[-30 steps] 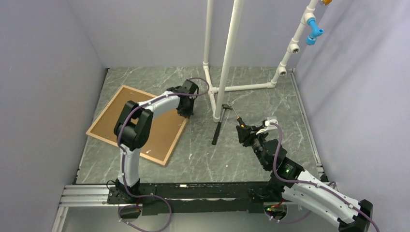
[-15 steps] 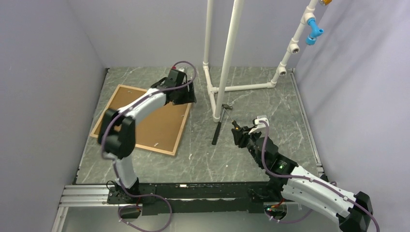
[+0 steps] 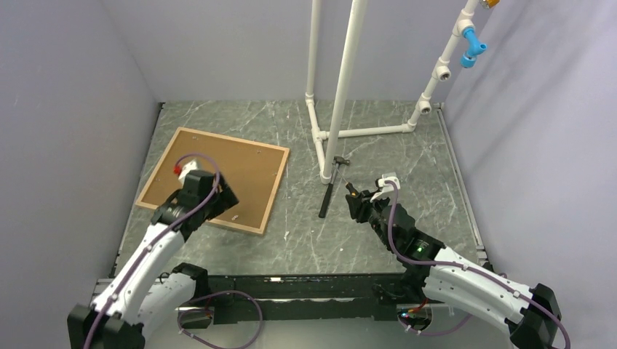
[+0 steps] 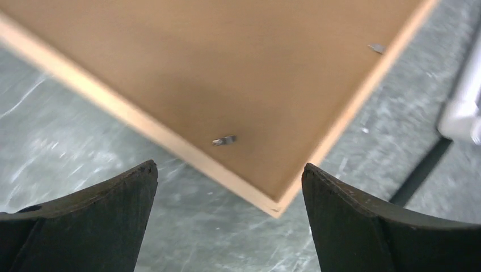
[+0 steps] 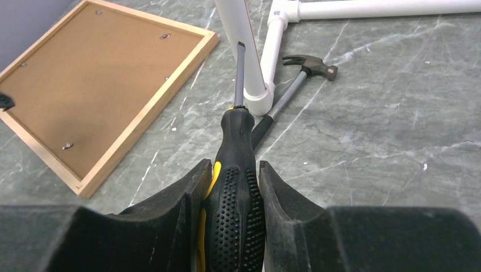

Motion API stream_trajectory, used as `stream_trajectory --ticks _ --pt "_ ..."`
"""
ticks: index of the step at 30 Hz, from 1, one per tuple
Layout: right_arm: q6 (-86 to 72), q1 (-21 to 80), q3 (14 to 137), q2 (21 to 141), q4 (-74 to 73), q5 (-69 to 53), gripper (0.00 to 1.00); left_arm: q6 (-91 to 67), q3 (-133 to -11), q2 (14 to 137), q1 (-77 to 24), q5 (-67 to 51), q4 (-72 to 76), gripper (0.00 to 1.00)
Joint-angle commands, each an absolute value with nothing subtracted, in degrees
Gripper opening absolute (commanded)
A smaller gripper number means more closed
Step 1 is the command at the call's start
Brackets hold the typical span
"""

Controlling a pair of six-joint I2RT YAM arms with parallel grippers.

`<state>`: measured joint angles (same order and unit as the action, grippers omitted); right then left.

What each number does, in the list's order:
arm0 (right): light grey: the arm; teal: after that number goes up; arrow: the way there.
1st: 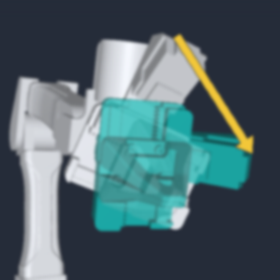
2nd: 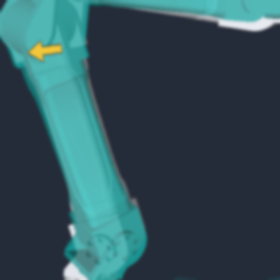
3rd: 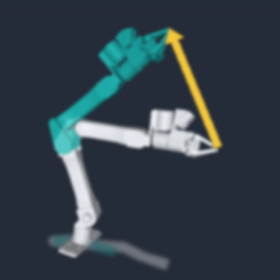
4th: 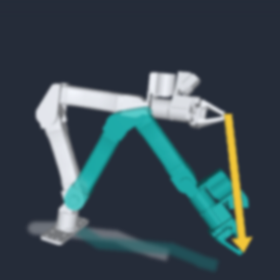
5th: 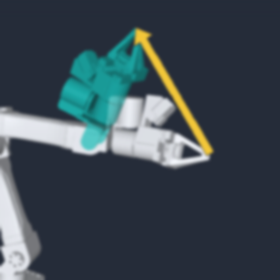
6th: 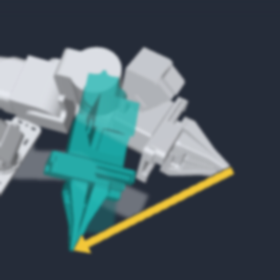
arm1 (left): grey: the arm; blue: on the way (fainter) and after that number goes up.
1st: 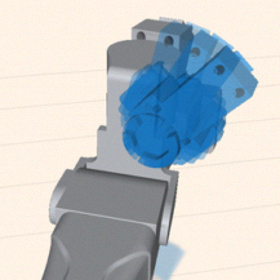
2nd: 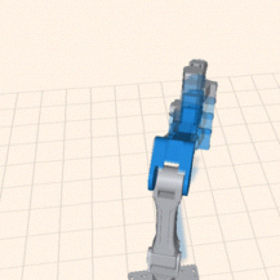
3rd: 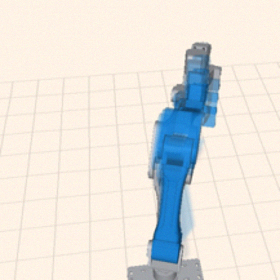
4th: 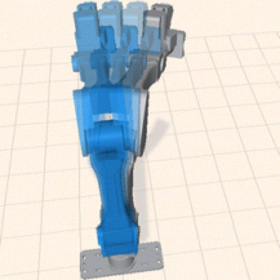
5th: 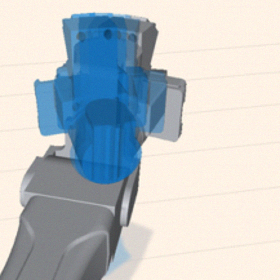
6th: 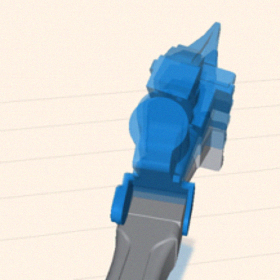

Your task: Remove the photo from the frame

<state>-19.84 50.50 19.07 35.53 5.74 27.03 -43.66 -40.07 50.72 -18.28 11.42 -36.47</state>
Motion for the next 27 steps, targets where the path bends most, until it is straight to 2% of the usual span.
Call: stream_trajectory --ticks 1,5,8,16,19,24,27 --pt "-19.17 50.61 21.53 35.74 9.97 26.81 0.00 -55.00 -36.22 42.10 -13.42 19.69 -44.46 0.99" --pt "-19.07 50.63 21.47 35.36 9.93 27.13 0.00 -53.35 -33.71 40.31 -6.29 14.27 -42.56 0.99" --pt "-19.12 50.62 21.28 34.95 9.95 27.08 0.00 -52.25 -34.12 44.91 0.54 7.24 -41.32 0.99" --pt "-19.33 50.63 21.37 34.63 9.61 26.81 0.00 -55.46 -34.23 58.51 14.96 -1.38 -38.36 0.99" --pt "-19.34 50.64 21.18 34.24 9.61 26.74 0.00 -57.07 -31.33 59.66 18.31 -4.62 -33.09 0.92" --pt "-19.49 50.63 21.10 33.80 9.60 26.37 0.00 -61.15 -28.67 62.35 19.96 -4.28 -28.01 0.87" --pt "-19.51 50.62 21.16 34.11 9.67 26.21 0.00 -63.96 -27.43 64.81 20.34 -5.27 -26.27 0.80"
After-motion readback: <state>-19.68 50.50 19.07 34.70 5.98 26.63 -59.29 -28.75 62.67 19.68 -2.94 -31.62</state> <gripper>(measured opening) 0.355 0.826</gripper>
